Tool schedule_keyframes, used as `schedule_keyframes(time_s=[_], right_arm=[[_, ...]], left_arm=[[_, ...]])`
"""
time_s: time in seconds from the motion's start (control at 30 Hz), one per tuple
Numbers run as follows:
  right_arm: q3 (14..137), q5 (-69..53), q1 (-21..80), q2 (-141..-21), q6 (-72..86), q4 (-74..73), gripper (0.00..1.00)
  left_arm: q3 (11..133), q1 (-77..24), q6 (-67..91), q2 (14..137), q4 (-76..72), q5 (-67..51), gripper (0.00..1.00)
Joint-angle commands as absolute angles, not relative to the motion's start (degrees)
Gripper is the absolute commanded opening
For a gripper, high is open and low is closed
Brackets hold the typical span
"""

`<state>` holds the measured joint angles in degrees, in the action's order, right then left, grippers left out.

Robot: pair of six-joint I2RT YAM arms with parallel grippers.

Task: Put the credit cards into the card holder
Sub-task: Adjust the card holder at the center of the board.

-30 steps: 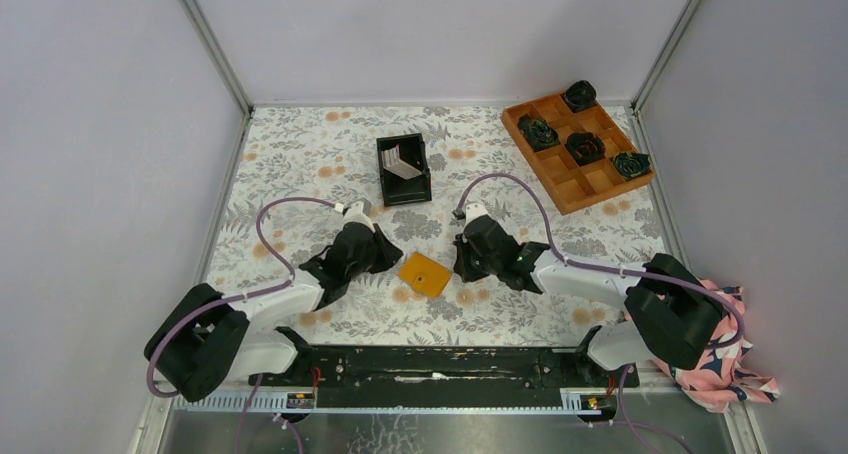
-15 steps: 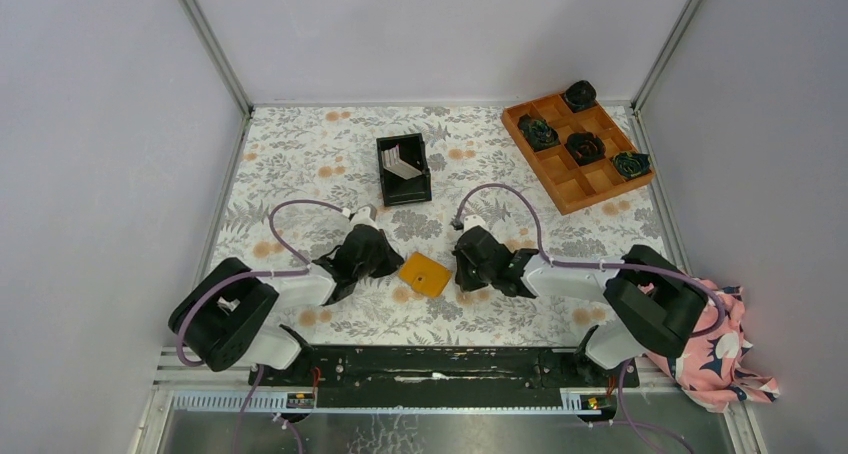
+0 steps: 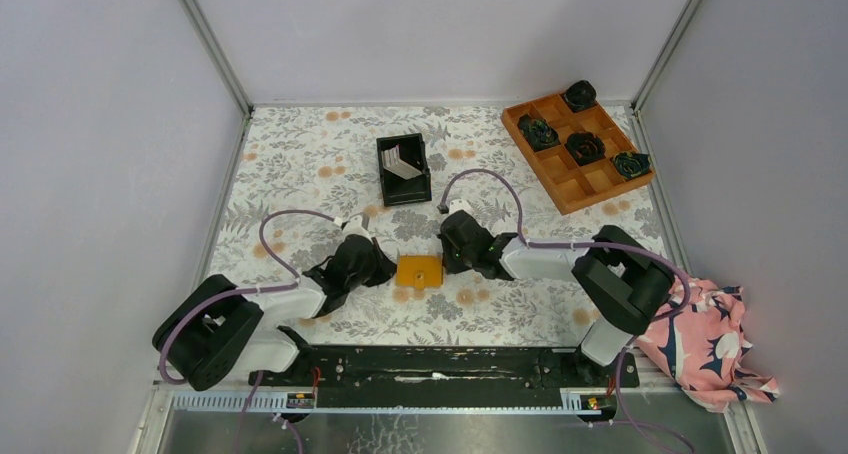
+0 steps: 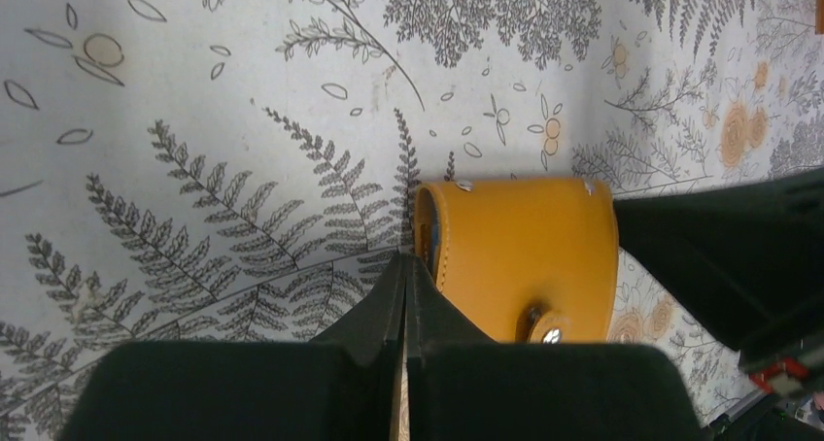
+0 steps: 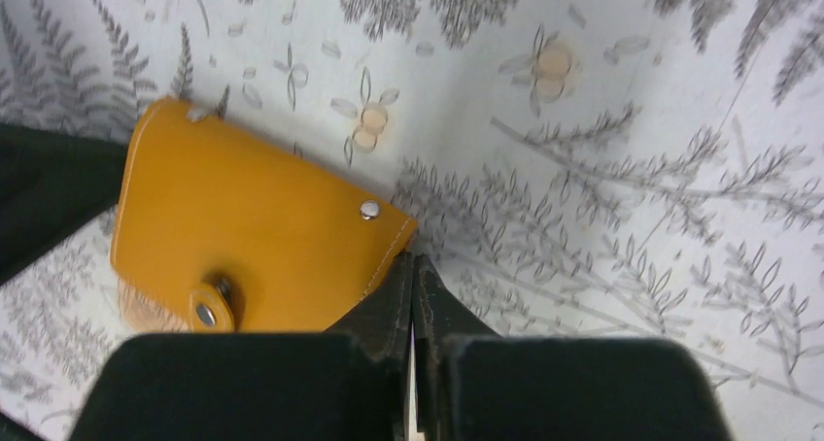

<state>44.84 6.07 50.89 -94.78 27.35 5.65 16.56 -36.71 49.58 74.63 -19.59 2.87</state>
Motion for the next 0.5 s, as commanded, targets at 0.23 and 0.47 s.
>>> schedule_keyframes(time_s=[0.23, 0.47], right_arm=[[55.03, 6.86, 49.06, -103.08, 22.11, 4.27, 0.00], [59.49, 4.24, 47.73, -106.58, 20.59, 4.18, 0.00]], left_arm=[[15.53, -42.30, 53.43, 72.94, -19.95, 3.72, 0.00], [15.38, -44.91, 54.96, 73.47, -20.57, 4.71, 0.00]])
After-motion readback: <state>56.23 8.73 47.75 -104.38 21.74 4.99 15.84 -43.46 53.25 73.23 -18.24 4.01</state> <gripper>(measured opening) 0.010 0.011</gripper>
